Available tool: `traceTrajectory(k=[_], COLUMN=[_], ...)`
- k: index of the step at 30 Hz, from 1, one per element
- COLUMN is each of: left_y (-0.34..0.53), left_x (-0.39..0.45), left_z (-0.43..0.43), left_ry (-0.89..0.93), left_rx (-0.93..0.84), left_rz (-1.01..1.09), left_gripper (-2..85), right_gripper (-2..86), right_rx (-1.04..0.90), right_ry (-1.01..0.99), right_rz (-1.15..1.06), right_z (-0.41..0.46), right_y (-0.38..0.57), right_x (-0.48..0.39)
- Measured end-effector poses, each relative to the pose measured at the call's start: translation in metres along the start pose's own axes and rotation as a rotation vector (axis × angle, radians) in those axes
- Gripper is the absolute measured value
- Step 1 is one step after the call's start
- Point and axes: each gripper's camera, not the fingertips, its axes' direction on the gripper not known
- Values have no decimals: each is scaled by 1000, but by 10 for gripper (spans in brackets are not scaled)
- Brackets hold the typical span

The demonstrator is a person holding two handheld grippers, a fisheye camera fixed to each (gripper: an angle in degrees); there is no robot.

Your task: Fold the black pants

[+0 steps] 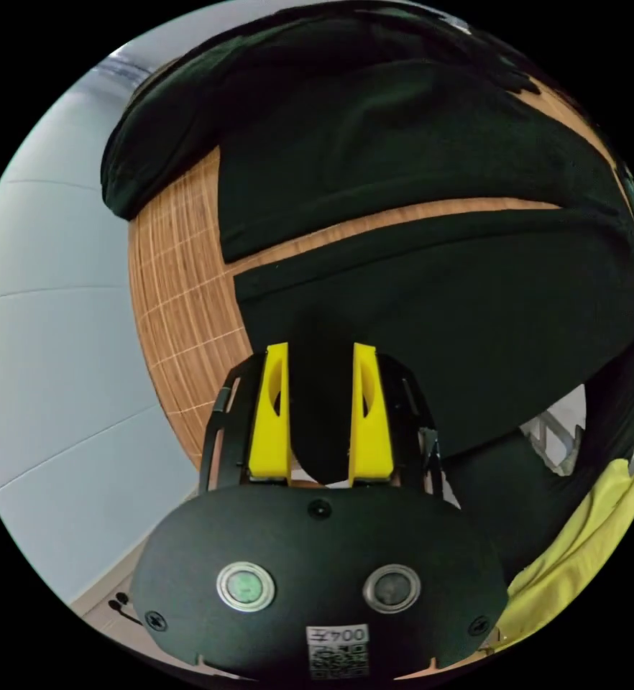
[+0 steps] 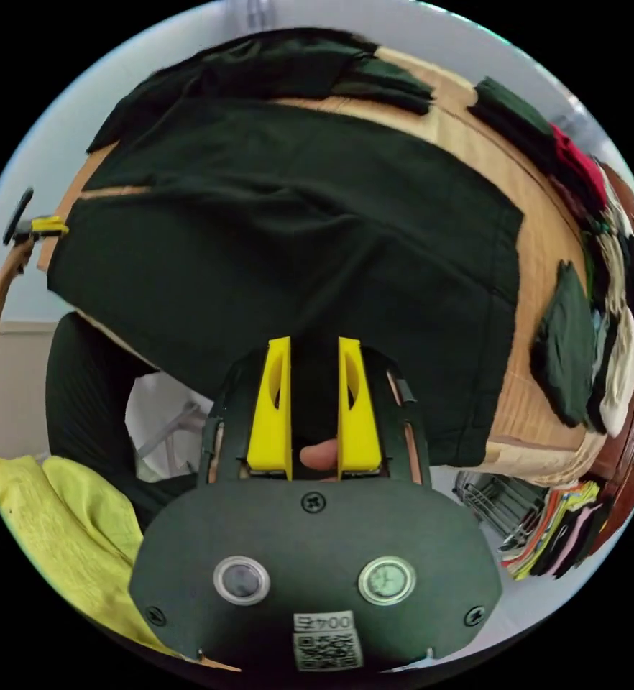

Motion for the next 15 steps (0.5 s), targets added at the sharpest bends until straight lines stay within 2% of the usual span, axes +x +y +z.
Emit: traceTrajectory(k=[4,7,11,15], left_y=[17,13,13,9], left_x=[38,77,84,87], left_z=[-22,1,16,20], left_ry=[138,105,133,134], left_rx=[135,68,61,44], left_rz=[48,108,61,38], left_gripper=[127,127,123,123], right_gripper=[102,108,106,97], right_rx=[119,115,-9,26], right_ry=[13,-10,29,11], right_rz=[267,427,437,430], right_z=[-6,13,49,53], right_y=[27,37,39,52], right_x=[85,138,158,174])
